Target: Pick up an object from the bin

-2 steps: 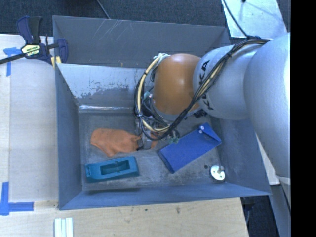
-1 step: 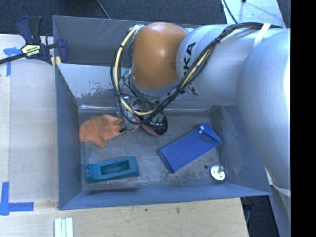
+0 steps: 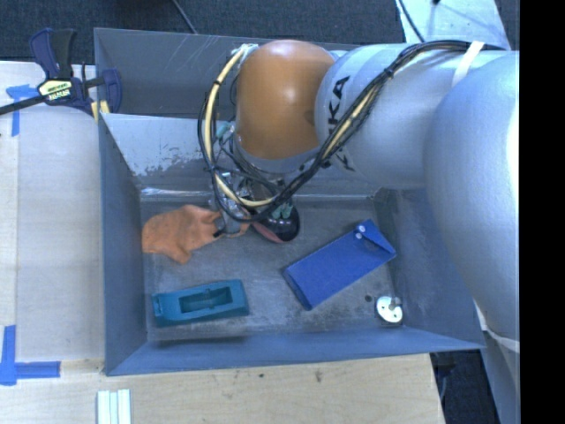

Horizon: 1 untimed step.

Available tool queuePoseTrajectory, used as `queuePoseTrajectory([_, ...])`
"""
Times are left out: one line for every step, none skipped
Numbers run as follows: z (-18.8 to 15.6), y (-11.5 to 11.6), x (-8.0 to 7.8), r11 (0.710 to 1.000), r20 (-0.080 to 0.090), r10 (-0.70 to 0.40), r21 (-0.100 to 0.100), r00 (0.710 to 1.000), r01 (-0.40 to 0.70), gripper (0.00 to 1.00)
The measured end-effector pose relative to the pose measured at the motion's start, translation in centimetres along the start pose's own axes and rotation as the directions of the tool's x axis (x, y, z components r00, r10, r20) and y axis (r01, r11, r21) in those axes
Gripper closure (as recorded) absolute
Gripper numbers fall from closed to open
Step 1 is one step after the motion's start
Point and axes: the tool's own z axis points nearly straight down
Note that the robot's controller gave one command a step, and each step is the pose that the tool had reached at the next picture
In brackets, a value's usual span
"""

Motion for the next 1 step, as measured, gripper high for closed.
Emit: queuePoseTrajectory([-21.29, 1.14, -0.54, 1.000, 0.000, 0.028, 0.001, 1.000, -0.028, 1.00])
